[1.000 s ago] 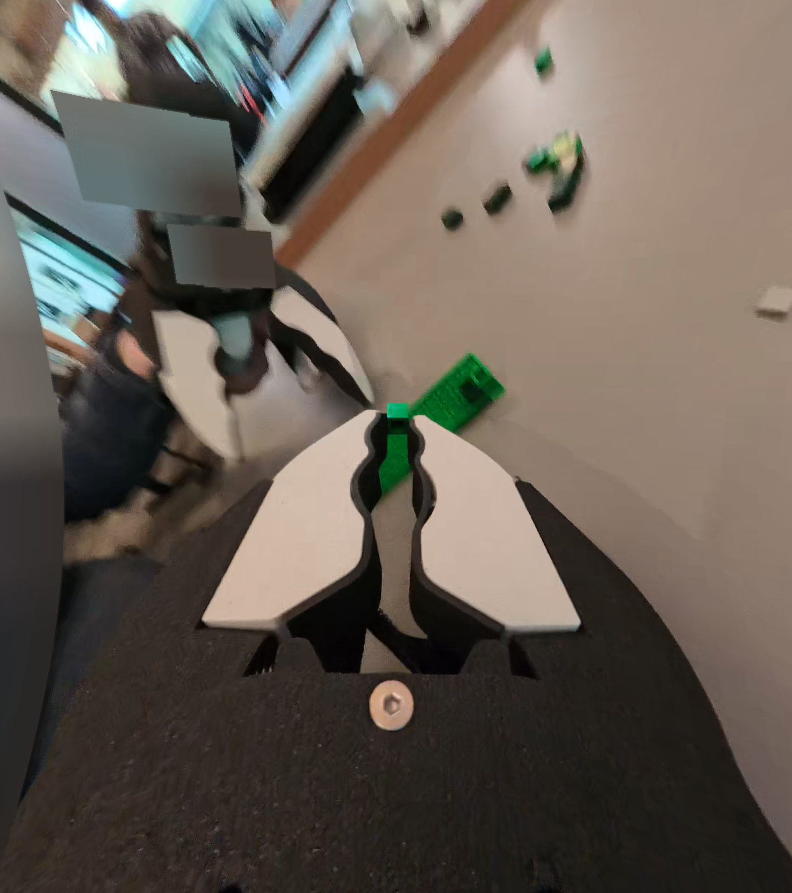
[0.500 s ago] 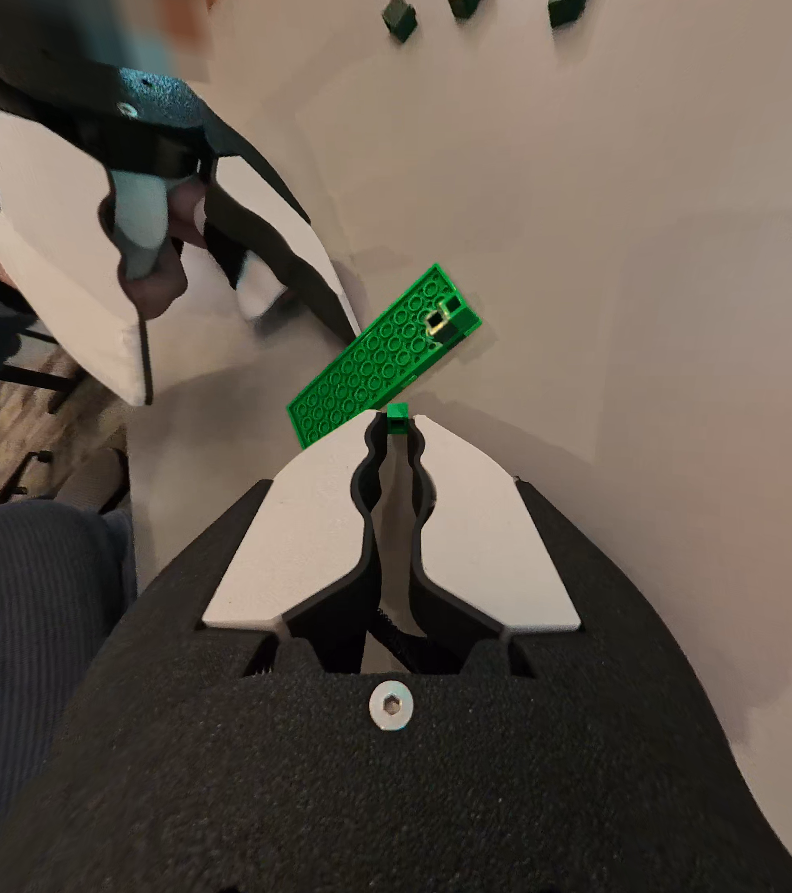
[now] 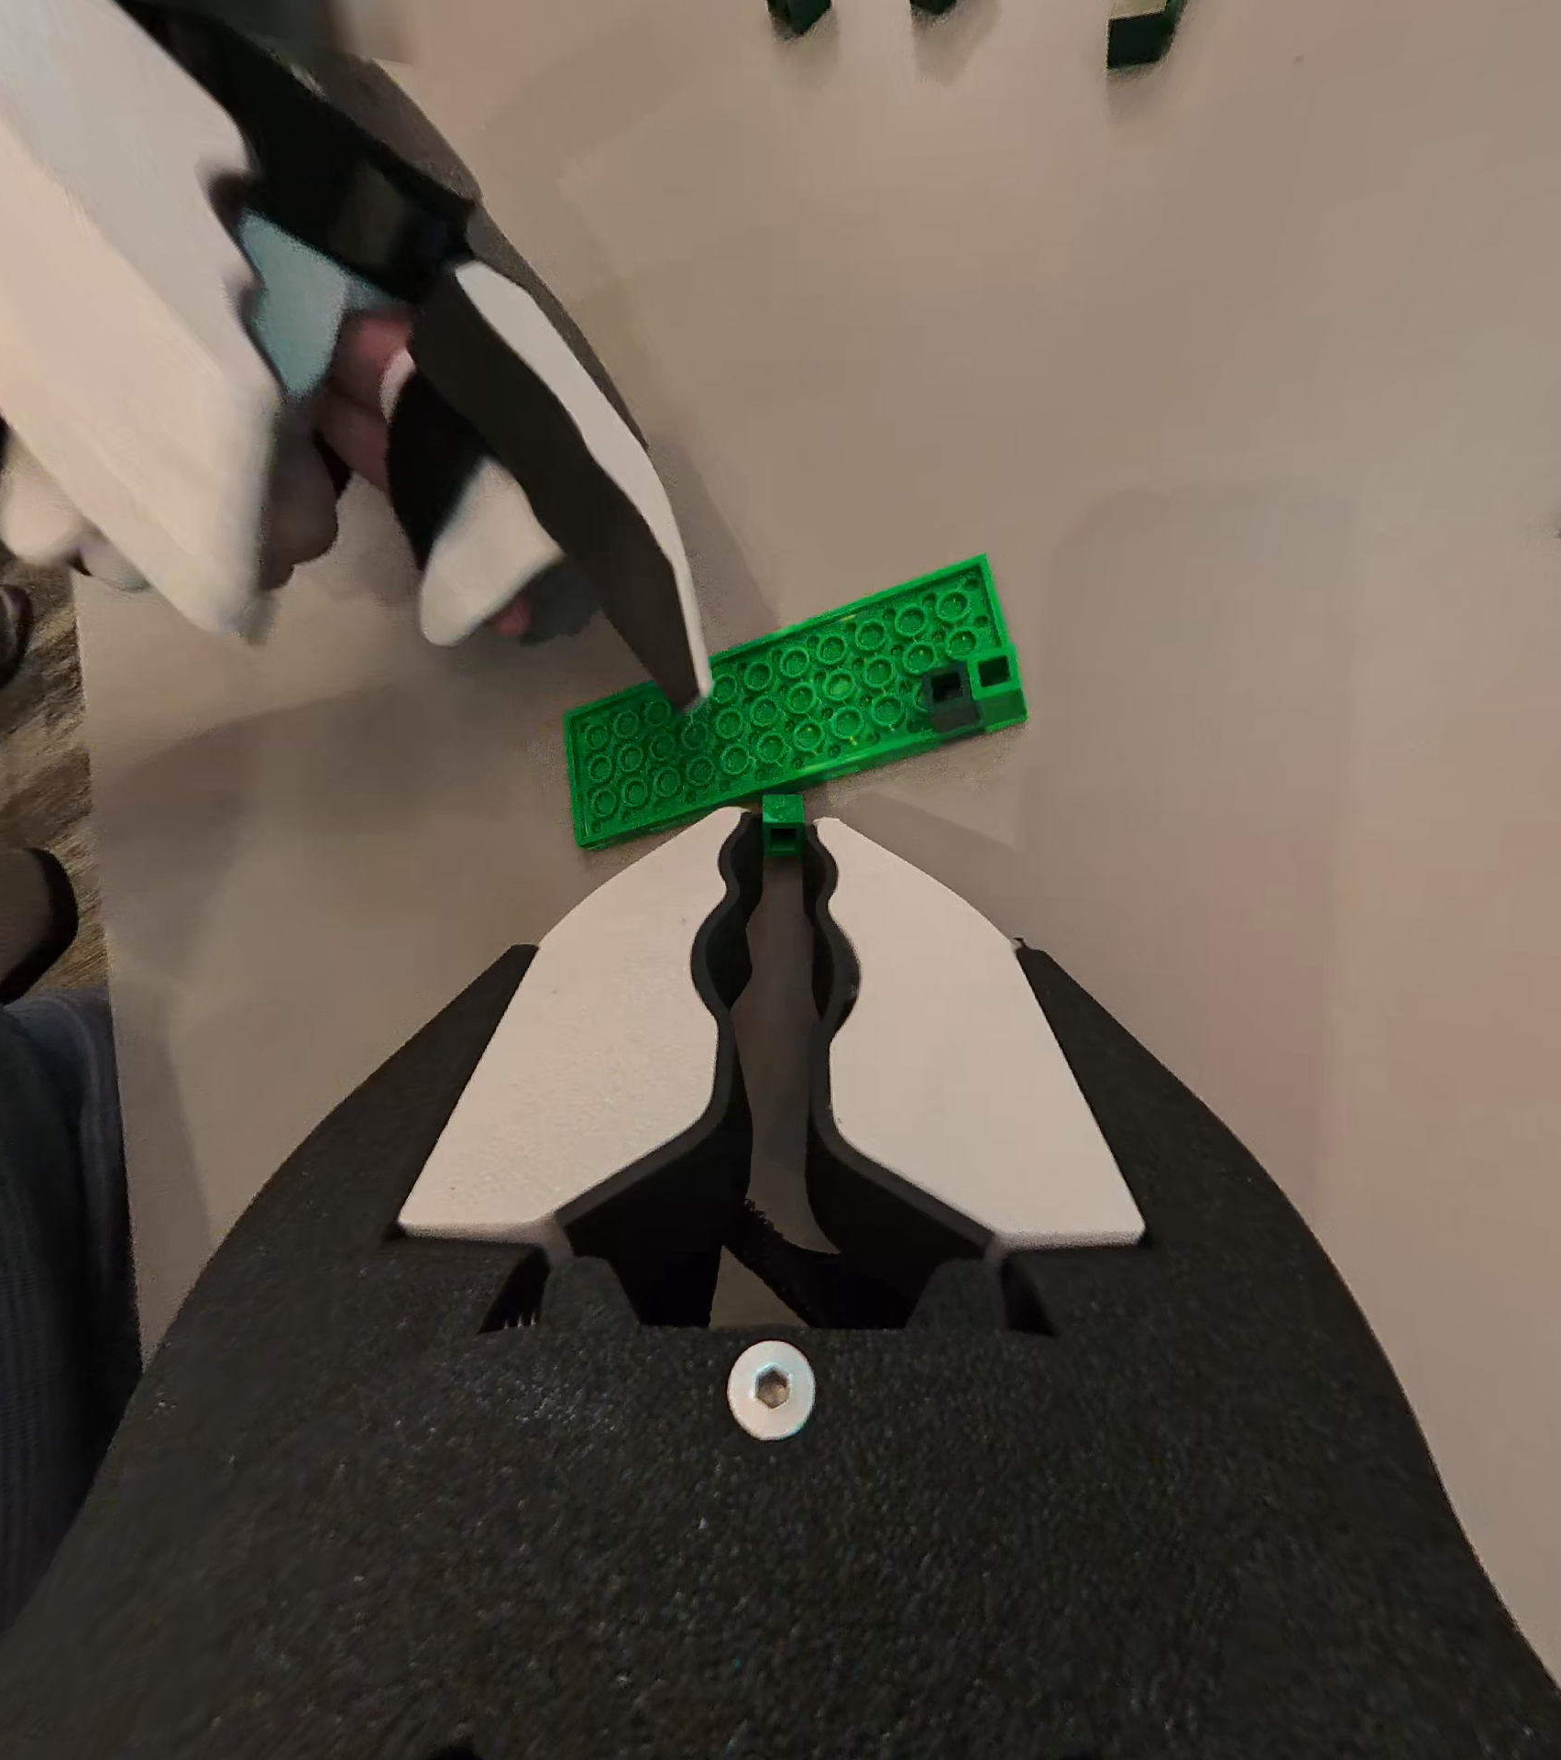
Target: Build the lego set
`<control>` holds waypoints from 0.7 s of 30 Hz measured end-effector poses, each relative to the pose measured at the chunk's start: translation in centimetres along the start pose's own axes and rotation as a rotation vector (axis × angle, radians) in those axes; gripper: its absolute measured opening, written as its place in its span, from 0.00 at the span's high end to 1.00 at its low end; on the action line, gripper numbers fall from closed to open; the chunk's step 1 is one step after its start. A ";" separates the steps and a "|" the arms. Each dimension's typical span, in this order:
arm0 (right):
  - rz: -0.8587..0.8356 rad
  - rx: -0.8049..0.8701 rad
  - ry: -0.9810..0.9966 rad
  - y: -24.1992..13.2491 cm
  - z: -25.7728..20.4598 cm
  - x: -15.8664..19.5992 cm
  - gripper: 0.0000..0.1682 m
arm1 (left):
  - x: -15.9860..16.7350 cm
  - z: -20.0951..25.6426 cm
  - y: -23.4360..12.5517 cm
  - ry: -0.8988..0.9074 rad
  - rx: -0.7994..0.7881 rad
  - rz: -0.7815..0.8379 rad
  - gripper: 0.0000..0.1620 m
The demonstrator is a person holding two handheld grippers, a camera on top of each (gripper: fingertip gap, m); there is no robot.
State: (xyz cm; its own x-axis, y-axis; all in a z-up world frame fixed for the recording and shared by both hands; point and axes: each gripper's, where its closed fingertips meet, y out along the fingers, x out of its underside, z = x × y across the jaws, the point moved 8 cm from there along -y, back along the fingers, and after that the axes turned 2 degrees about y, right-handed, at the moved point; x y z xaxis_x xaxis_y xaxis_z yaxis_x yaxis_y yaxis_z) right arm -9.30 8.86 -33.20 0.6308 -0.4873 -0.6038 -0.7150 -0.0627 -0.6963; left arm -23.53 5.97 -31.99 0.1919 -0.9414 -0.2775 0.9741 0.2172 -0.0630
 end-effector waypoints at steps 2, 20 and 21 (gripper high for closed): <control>0.012 0.020 -0.007 0.0 -0.1 0.1 0.96 | 0.4 -0.5 0.7 0.054 -0.092 -0.067 0.61; -0.047 0.064 -0.121 0.4 -0.8 -0.1 0.95 | -0.5 0.2 0.9 0.075 -0.499 -0.262 0.57; -0.038 0.060 -0.121 0.3 -0.8 -0.1 0.95 | -0.6 0.2 1.0 0.073 -0.505 -0.262 0.57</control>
State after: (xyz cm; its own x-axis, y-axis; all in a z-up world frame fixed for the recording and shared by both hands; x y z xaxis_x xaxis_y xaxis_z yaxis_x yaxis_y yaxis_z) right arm -9.82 8.22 -33.10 0.6917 -0.3769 -0.6161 -0.6727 -0.0257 -0.7395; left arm -22.68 6.71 -31.67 -0.0747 -0.9640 -0.2551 0.8068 0.0919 -0.5836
